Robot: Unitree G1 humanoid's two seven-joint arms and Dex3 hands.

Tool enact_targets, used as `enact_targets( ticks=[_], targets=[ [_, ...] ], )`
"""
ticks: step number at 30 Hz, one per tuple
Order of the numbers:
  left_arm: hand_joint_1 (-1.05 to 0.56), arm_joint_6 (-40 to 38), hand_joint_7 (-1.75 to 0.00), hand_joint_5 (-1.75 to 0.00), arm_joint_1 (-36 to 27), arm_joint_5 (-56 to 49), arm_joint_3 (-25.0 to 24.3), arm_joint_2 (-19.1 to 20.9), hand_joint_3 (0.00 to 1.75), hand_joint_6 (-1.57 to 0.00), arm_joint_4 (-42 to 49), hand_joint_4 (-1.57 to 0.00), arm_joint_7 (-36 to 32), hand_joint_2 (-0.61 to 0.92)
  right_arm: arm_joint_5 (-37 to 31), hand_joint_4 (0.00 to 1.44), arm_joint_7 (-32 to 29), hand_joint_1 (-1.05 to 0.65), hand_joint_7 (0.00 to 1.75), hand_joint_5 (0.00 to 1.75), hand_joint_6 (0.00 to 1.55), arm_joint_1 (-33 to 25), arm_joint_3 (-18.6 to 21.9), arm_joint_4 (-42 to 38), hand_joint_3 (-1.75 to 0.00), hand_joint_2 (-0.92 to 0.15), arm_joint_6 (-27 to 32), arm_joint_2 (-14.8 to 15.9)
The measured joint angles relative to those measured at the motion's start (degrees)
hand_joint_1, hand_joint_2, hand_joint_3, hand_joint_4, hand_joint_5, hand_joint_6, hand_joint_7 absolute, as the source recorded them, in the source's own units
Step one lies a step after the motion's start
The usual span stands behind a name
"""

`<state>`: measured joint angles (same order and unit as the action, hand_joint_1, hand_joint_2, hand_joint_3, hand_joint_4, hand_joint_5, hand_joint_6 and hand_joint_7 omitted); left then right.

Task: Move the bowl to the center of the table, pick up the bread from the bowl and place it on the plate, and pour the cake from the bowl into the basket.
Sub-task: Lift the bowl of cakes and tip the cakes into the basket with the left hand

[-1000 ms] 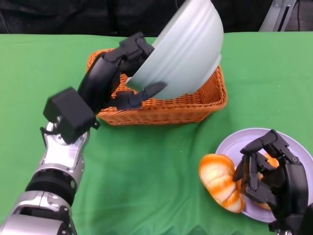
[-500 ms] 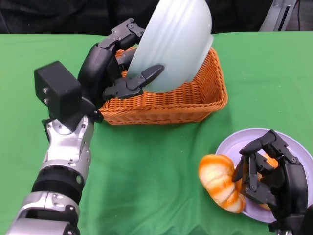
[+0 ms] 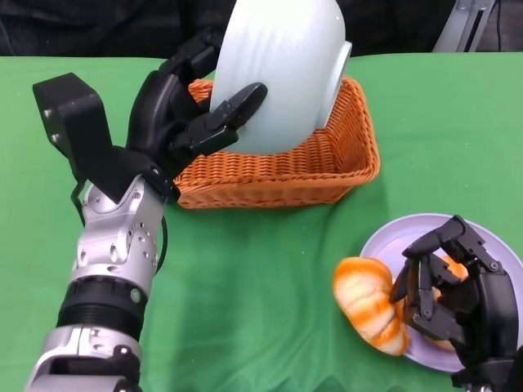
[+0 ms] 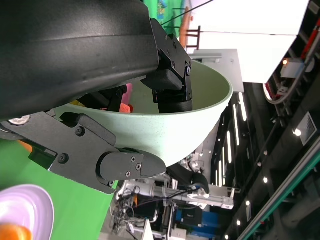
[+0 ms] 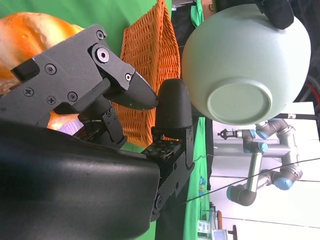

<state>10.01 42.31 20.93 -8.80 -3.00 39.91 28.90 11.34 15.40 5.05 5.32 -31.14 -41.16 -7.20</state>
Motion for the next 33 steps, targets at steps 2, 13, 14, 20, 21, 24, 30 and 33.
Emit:
enact_targets(
  ticks=[2, 13, 14, 20, 21, 24, 30, 33],
  targets=[
    [-0.17, -1.41, -1.37, -1.62, -0.06, 0.24, -0.42, -0.07, 0.58, -0.72, -0.6, -0.73, 0.01, 0.88, 0.02, 0.83, 0.07, -0.17, 1.74, 1.75, 0.55, -0.15, 0.01, 0.39, -1.23, -0.55, 0.06, 0.02],
    [-0.15, -8.42, -1.36, -1.63, -0.1, 4.24, -2.49, -1.51, 0.59, -0.73, -2.59, -0.73, 0.02, 0.88, -0.22, 0.82, -0.02, -0.18, 1.73, 1.75, 0.54, -0.69, 0.01, 1.1, -1.18, -0.58, 1.14, 0.21],
    [-0.14, -9.12, -1.36, -1.67, -0.1, 4.52, -2.69, -1.56, 0.6, -0.73, -2.66, -0.71, 0.02, 0.87, -0.22, 0.82, -0.01, -0.18, 1.73, 1.75, 0.54, -0.71, 0.02, 1.11, -1.17, -0.58, 1.14, 0.21],
    [-0.13, -14.67, -1.42, -1.74, -0.1, 7.94, -4.76, -1.72, 0.57, -0.7, -2.71, -0.66, 0.03, 0.88, 0.06, 0.81, 0.68, -0.16, 1.74, 1.75, 0.54, -0.74, 0.01, 1.11, -1.18, -0.58, 1.14, 0.21],
    [-0.13, -15.45, -1.41, -1.73, -0.1, 8.62, -5.11, -1.72, 0.56, -0.7, -2.71, -0.67, 0.03, 0.89, 0.2, 0.81, 0.97, -0.16, 1.74, 1.75, 0.54, -0.73, 0.02, 1.11, -1.19, -0.58, 1.14, 0.21],
    [-0.12, -18.05, -1.37, -1.71, -0.09, 10.13, -6.09, -1.7, 0.52, -0.72, -2.71, -0.68, 0.03, 0.91, 0.82, 0.82, 1.27, -0.17, 1.74, 1.75, 0.55, -0.73, 0.13, 0.97, -1.19, -0.56, 1.13, 0.2],
    [-0.14, -22.8, -1.37, -1.72, -0.08, 12.71, -8.04, -1.7, 0.51, -0.7, -2.71, -0.63, 0.04, 0.92, 0.84, 0.81, 1.29, -0.17, 1.73, 1.75, 0.55, -0.73, 0.14, 0.9, -1.19, -0.57, 1.12, 0.2],
    [-0.15, -24.06, -1.38, -1.73, -0.07, 13.39, -8.82, -1.7, 0.51, -0.69, -2.71, -0.62, 0.04, 0.92, 0.99, 0.81, 1.47, -0.17, 1.74, 1.75, 0.55, -0.73, 0.14, 0.9, -1.19, -0.57, 1.12, 0.2]
  ],
)
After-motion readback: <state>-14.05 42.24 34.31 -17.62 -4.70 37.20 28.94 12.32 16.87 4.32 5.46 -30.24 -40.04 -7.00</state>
